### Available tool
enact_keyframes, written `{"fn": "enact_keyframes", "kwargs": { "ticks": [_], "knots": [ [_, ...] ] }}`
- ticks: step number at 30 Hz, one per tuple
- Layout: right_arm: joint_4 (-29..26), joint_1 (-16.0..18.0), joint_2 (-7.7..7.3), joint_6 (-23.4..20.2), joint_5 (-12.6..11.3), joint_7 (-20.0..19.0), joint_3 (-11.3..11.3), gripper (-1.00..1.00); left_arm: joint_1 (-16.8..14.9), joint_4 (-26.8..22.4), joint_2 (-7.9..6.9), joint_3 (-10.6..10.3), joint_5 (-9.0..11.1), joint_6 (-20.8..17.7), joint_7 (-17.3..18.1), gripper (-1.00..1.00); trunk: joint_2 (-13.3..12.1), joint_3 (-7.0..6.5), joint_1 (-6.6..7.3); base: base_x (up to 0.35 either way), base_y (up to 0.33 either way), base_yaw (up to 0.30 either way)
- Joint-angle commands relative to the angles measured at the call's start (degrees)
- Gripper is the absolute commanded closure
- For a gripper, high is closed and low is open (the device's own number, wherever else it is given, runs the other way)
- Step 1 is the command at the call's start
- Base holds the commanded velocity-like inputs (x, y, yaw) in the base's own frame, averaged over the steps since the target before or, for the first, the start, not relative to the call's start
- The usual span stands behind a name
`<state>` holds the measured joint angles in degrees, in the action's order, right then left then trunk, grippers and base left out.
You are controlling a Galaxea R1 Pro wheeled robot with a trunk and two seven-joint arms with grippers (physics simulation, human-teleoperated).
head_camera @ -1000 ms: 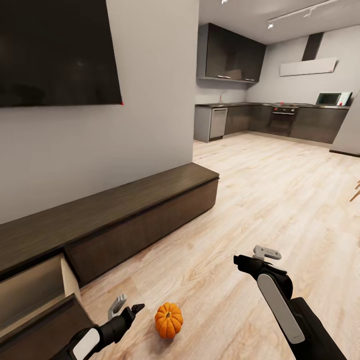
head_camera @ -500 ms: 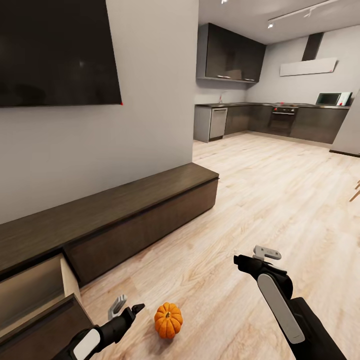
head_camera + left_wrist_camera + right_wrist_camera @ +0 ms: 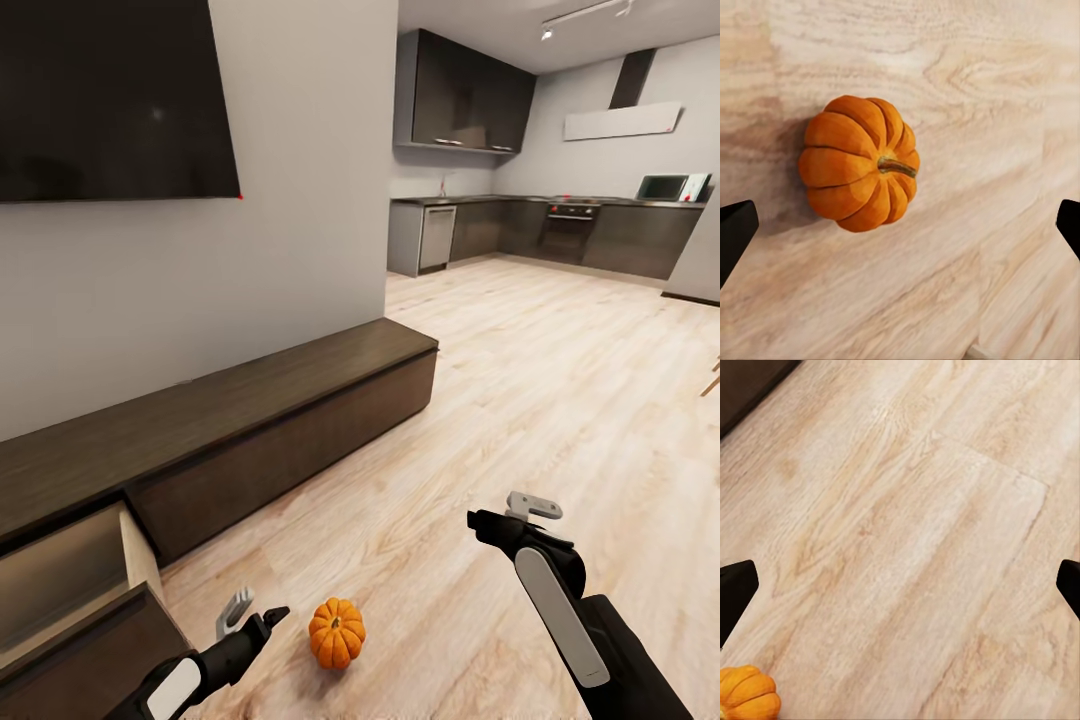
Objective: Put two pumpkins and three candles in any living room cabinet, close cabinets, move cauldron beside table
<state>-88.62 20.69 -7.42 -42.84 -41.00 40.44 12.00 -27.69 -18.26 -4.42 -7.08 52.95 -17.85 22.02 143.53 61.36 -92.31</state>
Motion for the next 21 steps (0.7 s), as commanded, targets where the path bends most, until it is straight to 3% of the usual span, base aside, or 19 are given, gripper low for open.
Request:
{"fn": "enact_keyframes", "kwargs": {
  "ticks": [1,6,14,17,21],
  "knots": [
    [-0.1,0.1,-0.05,-0.1,-0.5,0.5,0.1,-1.0,0.0,0.0,-0.06,-0.4,0.6,-0.2,0.1,-1.0,0.0,0.28,-0.01,0.0,0.0,0.0],
    [-0.1,0.1,-0.1,-0.1,-0.7,-0.9,0.2,-1.0,0.0,0.0,-0.06,-0.4,0.6,-0.2,0.5,-1.0,0.1,1.39,-0.14,0.0,0.0,0.0],
    [-0.1,0.1,-0.06,-0.2,-1.4,-12.6,-0.2,-1.0,0.0,0.0,-0.06,-1.4,-0.5,0.7,1.0,-1.0,0.2,3.16,-0.35,0.0,0.0,0.0],
    [-0.2,0.1,-0.34,-0.7,-6.0,-15.8,-2.3,-1.0,0.0,0.0,-0.06,-1.9,-0.7,0.8,1.1,-1.0,0.3,3.82,-0.42,0.0,0.0,0.0],
    [-0.2,0.1,-0.6,-2.4,-12.6,-23.0,-5.6,-1.0,-0.1,0.0,-0.06,-2.5,-0.7,0.9,1.2,-1.0,0.3,4.71,-0.53,0.0,0.0,0.0]
  ]
}}
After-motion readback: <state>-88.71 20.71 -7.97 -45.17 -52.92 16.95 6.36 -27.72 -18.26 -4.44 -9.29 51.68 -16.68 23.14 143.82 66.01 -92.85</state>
